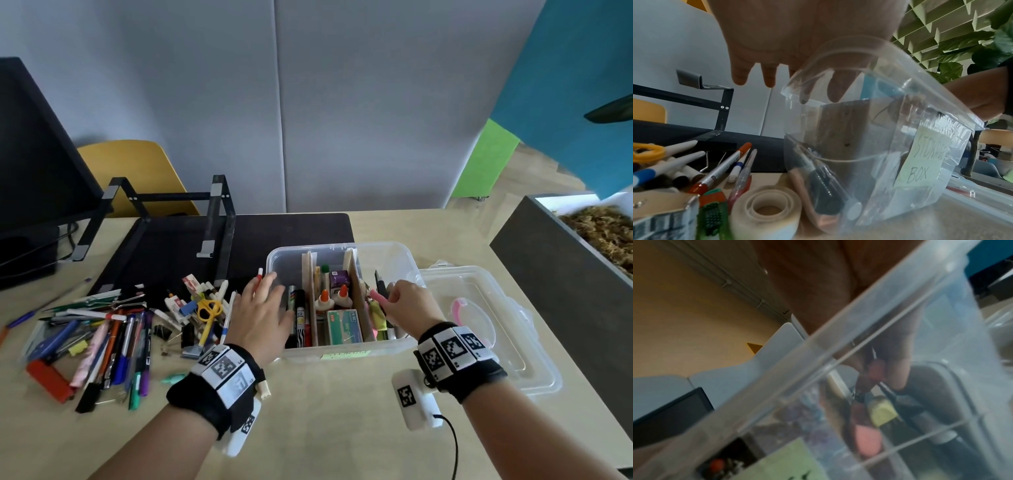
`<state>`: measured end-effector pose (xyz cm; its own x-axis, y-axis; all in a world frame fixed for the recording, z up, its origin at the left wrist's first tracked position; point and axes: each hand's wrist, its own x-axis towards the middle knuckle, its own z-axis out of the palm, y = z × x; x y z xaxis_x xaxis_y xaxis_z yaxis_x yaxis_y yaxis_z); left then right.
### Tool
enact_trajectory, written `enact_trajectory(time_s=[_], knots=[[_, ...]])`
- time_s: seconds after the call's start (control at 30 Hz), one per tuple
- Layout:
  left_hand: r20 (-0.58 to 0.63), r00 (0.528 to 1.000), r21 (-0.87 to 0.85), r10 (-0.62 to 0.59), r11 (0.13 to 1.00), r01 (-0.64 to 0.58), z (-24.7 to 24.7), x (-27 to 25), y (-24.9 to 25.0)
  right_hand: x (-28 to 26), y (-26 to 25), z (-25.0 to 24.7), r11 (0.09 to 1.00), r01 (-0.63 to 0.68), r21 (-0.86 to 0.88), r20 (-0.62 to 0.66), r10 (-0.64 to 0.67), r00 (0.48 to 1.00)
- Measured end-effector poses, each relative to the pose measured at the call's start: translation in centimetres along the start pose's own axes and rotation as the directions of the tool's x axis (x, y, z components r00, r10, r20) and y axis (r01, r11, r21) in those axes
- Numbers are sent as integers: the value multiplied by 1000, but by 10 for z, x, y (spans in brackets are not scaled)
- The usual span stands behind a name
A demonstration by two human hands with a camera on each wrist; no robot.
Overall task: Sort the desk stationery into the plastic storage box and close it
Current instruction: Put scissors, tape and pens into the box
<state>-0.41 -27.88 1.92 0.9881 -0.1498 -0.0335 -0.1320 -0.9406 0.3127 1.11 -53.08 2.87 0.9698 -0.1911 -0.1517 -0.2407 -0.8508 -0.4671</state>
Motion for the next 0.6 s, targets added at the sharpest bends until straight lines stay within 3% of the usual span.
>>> enact_trajectory(time_s=[0.27,0.5,0.6], knots=[[-30,999,-42,23,999,-24,1,-1,-2,2,0,-1,982,-1,-187,80,16,997],[-312,943,-98,118,983,-156,0,-2,-7,-6,-14,-22,1000,-3,-16,-14,3,1000],[-333,935,-106,117,981,-161,-6,-2,-6,-11,-27,-21,999,45,20,-50,-44,998]])
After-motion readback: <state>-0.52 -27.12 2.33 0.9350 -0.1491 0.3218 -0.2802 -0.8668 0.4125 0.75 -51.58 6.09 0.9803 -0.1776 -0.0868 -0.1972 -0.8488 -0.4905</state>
